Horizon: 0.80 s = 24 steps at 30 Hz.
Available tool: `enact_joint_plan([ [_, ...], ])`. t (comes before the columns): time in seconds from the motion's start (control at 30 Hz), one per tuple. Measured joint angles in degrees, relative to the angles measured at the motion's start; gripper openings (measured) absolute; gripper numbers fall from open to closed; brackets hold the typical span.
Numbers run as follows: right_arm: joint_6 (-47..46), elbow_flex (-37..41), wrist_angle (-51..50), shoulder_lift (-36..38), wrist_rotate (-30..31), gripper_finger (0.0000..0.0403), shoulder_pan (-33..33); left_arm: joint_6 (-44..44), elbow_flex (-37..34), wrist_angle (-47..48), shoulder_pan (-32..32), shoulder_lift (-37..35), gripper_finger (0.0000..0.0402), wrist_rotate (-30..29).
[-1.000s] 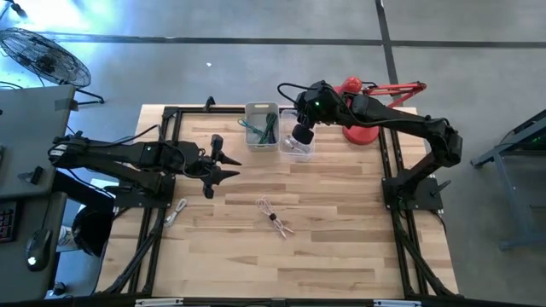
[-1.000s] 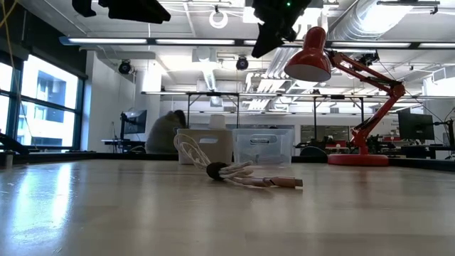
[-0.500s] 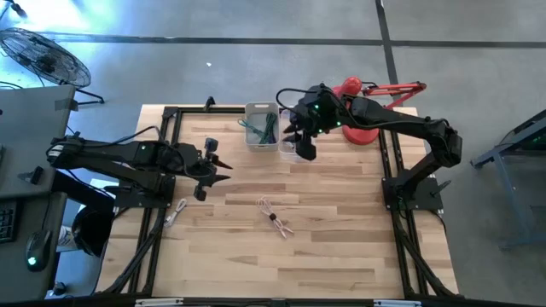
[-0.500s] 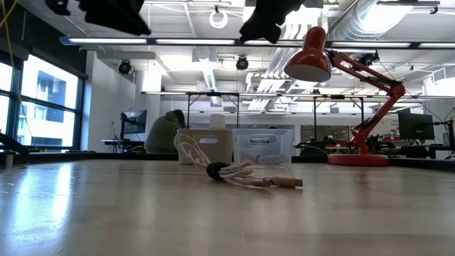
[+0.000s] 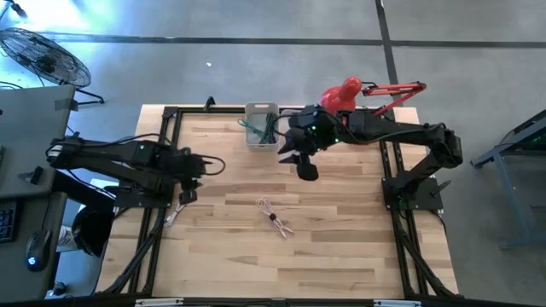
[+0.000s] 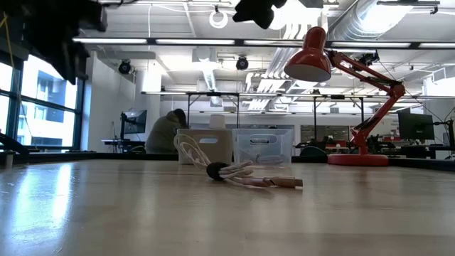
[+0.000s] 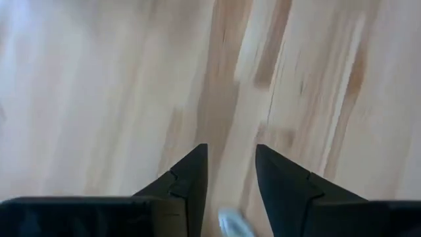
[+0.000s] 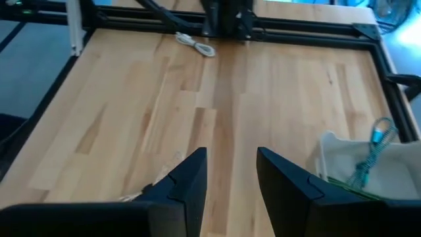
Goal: Pick & Place USB Port
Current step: Put the white charger cable into the transparent bin
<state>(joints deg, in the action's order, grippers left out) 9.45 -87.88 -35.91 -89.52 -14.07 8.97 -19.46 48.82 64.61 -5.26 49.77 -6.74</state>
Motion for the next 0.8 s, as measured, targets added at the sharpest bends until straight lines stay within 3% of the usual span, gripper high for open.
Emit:
enact_joint_plan([
  [0.3, 0.02, 0.00, -0.11, 0.00, 0.42, 0.0124, -2.90, -15.44, -0.07, 17.23, -0.02, 7.53, 0.0123, 3.19],
  [0.47, 2.55, 0.00, -0.52, 0.00, 0.42, 0.0124, -4.53, -18.16, -3.52, 16.82, -0.02, 10.74, 0.0123, 3.79],
  [0.57, 4.42, 0.00, -1.17, 0.00, 0.44, 0.0124, -5.60, -18.95, -7.71, 14.85, -0.08, 12.70, 0.0123, 8.02],
  [0.8, 4.79, 0.00, -1.13, 0.00, 2.76, 0.0124, -7.35, -19.95, -6.51, 9.98, -4.70, 18.66, 0.0124, 8.02],
])
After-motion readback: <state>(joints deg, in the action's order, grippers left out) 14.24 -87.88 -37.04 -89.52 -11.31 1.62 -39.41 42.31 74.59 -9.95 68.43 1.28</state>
